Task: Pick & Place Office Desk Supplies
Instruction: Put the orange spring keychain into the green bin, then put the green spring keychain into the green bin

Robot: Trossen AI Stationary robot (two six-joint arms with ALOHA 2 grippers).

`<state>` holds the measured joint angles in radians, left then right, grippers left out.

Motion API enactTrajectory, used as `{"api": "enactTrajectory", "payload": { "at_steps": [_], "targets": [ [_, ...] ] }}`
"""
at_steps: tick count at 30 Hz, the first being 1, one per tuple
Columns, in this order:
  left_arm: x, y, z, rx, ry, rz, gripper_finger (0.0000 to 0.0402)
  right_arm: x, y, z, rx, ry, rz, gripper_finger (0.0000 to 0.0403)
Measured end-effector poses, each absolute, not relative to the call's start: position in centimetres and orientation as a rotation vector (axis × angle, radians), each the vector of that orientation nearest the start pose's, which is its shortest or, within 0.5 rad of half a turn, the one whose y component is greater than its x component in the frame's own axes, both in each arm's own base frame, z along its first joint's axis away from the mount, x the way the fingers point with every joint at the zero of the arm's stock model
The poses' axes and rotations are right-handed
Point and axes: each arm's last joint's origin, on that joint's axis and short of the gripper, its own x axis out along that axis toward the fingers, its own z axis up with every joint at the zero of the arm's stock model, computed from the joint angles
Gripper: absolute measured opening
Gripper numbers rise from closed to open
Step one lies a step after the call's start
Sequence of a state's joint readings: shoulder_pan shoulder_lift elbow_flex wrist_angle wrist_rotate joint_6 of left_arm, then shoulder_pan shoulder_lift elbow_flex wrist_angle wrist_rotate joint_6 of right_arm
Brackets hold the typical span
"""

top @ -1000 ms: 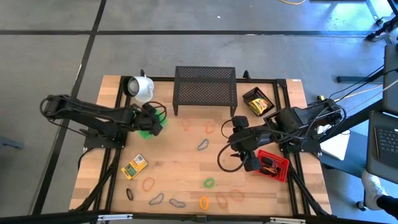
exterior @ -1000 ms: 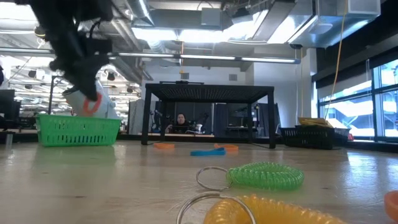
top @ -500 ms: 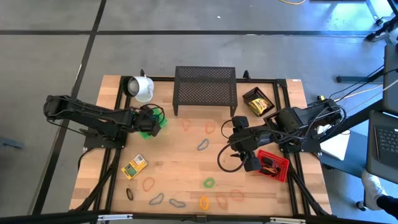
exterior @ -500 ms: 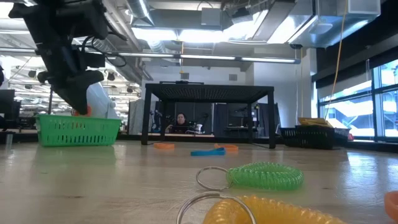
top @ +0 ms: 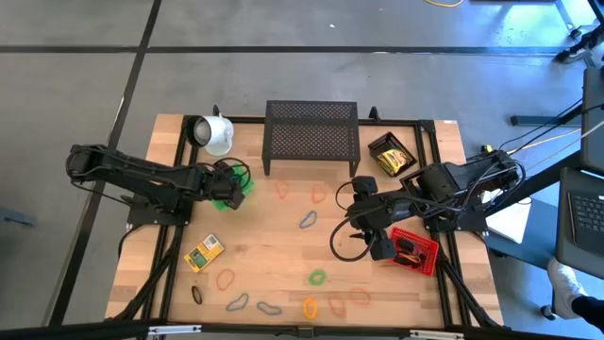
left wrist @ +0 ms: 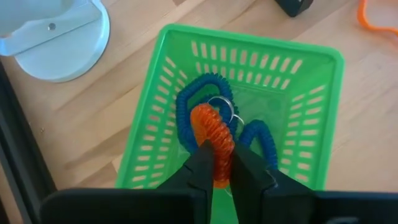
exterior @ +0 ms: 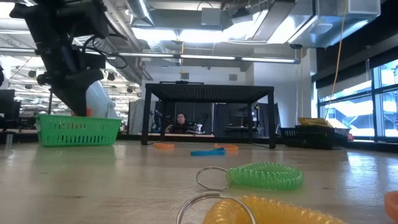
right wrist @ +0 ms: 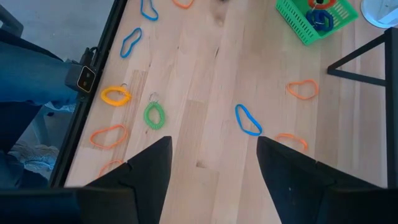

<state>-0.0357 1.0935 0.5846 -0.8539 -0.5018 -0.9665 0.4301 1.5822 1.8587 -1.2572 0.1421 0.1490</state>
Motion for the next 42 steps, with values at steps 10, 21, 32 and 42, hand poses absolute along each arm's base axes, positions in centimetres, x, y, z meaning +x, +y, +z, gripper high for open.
{"api": "enactTrajectory", "payload": {
  "at_steps": [10,21,32,42],
  "targets": [
    [16.5,0.8,18.3,-0.411,0.991,0.927,0.0114,27.1,12.0,41.2,-0.121,0.960,0.182,0.0238],
    [18.9,0.4,23.4,-0.383,0.882,0.792,0.0123,27.1,12.0,41.2,-0.089,0.963,0.166,0.0238],
    [21.0,-4.1,25.1,-0.414,0.739,0.399,0.0124,27.1,13.9,38.0,-0.172,0.995,0.118,0.0238],
    [22.2,-8.4,26.3,-0.342,0.552,0.166,0.0125,28.6,16.5,29.0,-0.166,0.917,0.166,0.0238]
  ]
}}
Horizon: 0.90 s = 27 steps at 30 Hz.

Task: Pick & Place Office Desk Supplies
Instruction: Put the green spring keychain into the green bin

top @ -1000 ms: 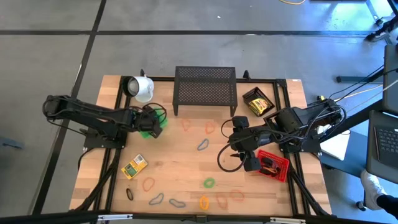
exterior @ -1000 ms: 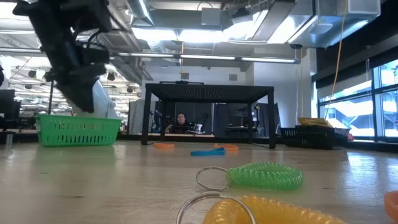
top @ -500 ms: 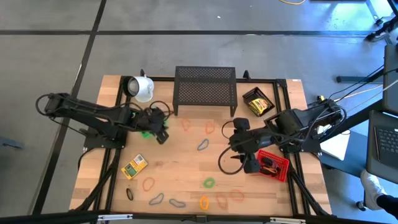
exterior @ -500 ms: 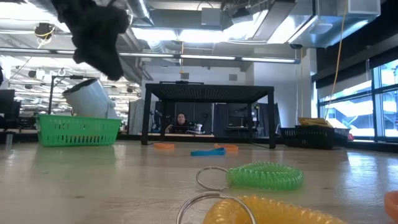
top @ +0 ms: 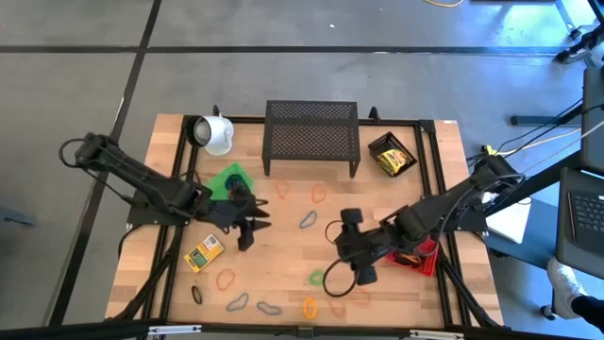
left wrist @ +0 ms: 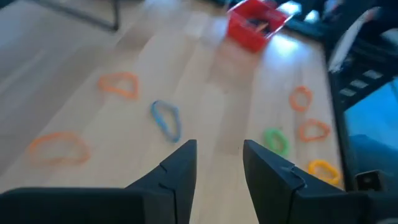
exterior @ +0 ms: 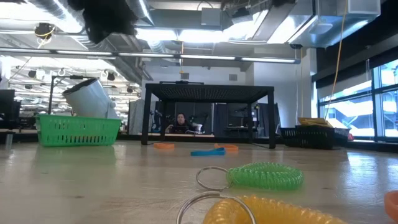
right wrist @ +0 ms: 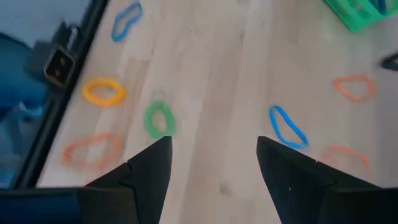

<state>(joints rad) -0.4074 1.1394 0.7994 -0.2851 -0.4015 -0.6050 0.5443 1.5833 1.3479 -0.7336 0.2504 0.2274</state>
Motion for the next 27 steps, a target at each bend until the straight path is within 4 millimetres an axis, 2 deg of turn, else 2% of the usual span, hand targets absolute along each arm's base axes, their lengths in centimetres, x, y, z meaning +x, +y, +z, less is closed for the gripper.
{"api": "enactTrajectory", "payload": {
  "at_steps": [4,13,22,27],
  "targets": [
    [23.1,-9.7,25.9,-0.320,0.514,0.128,0.0125,29.0,16.7,25.8,-0.126,0.831,0.179,0.0238],
    [24.7,-11.4,24.1,-0.308,0.519,0.107,0.0125,30.3,17.4,20.1,-0.055,0.682,0.205,0.0238],
    [25.9,-12.3,22.1,-0.287,0.551,0.113,0.0125,31.9,18.4,14.4,-0.116,0.764,0.205,0.0238],
    [26.1,-12.5,21.8,-0.288,0.556,0.102,0.0125,32.2,18.5,12.2,-0.142,0.814,0.199,0.0238]
  ]
}}
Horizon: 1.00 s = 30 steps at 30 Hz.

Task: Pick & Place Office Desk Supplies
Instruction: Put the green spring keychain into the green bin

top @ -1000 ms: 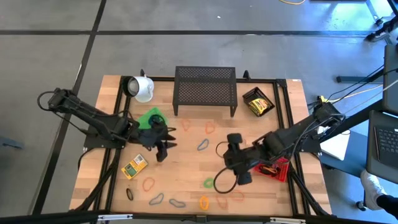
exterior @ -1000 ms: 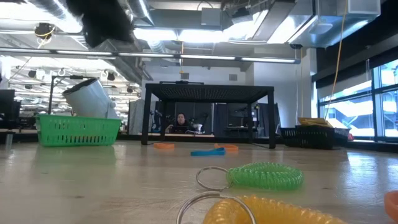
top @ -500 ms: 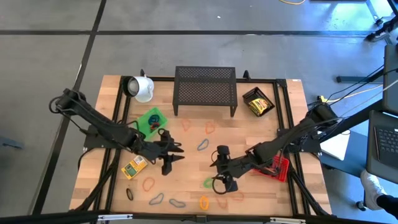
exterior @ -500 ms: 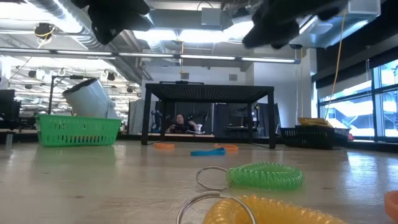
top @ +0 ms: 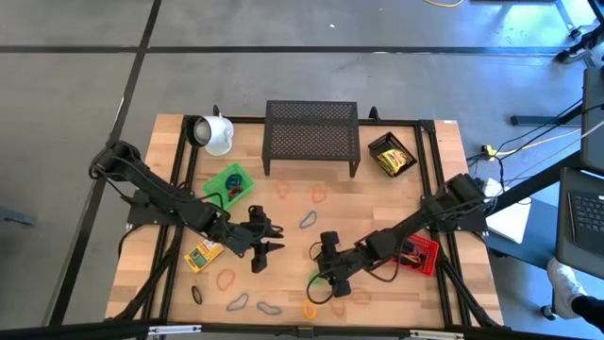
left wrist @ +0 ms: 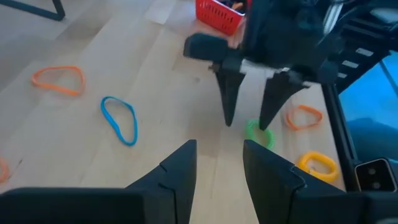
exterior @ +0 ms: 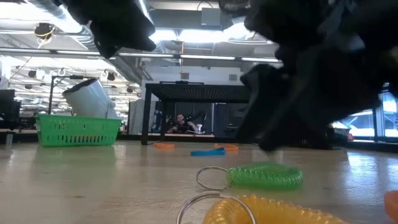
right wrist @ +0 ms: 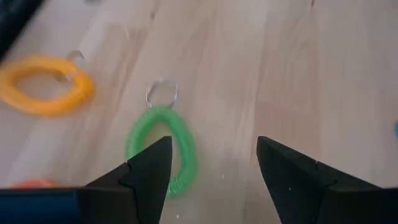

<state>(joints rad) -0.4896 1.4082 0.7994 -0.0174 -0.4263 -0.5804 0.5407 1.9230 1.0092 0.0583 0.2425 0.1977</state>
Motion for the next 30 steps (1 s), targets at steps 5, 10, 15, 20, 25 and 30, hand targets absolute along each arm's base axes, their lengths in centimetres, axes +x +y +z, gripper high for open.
{"api": "enactTrajectory", "payload": {
  "at_steps": [5,10,15,20,25,30],
  "targets": [
    [26.0,-12.6,21.9,-0.289,0.553,0.098,0.0125,32.3,18.6,10.5,-0.173,0.844,0.202,0.0231],
    [26.0,-12.6,21.9,-0.289,0.554,0.098,0.0125,32.4,18.7,10.0,-0.191,0.857,0.206,0.0190],
    [26.0,-12.6,21.9,-0.288,0.555,0.098,0.0125,32.3,18.7,9.9,-0.192,0.865,0.218,0.0118],
    [26.0,-12.6,21.9,-0.288,0.554,0.098,0.0125,32.2,18.8,9.9,-0.171,0.882,0.264,0.0029],
    [26.0,-12.6,21.9,-0.288,0.554,0.098,0.0125,32.2,18.8,10.1,-0.155,0.877,0.274,0.0025],
    [26.0,-12.6,21.9,-0.287,0.552,0.102,0.0126,31.8,18.3,11.9,-0.202,0.850,0.234,0.0036]
  ]
}}
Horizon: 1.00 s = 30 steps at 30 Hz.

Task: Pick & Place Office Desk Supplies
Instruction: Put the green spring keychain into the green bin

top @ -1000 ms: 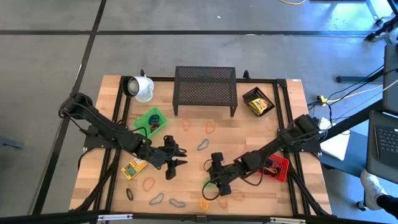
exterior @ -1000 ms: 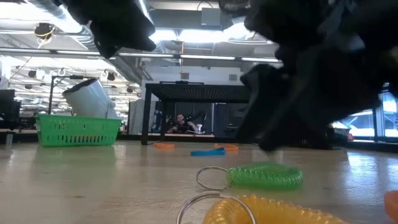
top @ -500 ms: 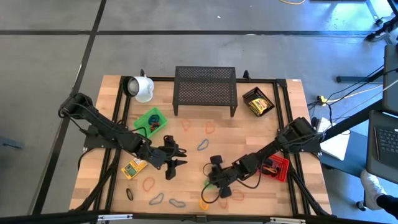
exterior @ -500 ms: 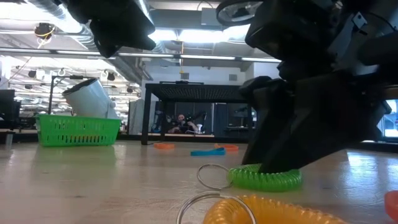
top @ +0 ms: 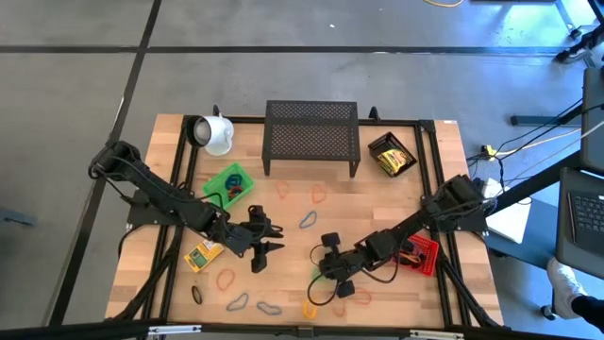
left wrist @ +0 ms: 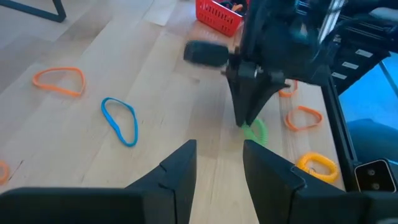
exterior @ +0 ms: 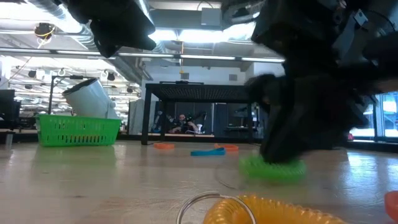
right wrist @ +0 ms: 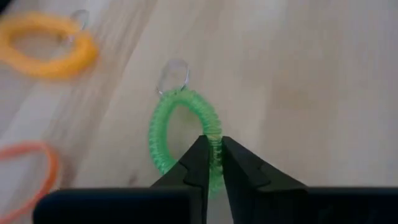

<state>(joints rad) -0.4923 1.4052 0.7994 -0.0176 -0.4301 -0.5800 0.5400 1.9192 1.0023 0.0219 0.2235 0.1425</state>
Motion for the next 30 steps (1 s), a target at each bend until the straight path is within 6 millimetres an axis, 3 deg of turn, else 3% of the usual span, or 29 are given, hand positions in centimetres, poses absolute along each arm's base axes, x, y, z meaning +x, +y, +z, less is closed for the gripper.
{"api": "enactTrajectory", "payload": {
  "at_steps": [4,10,19,30],
  "targets": [
    [26.0,-12.6,21.9,-0.291,0.545,0.100,0.0133,31.7,17.8,15.4,-0.245,0.723,0.118,0.0029],
    [26.8,-13.1,22.3,-0.335,0.461,0.073,0.0166,31.3,17.0,19.1,-0.283,0.591,0.000,0.0030],
    [29.5,-12.7,20.9,-0.537,0.339,0.121,0.0214,31.2,16.7,19.7,-0.535,0.563,-0.040,0.0030],
    [31.8,-11.8,18.6,-0.674,0.318,0.086,0.0218,31.2,16.5,19.8,-0.661,0.562,-0.105,0.0031]
  ]
}}
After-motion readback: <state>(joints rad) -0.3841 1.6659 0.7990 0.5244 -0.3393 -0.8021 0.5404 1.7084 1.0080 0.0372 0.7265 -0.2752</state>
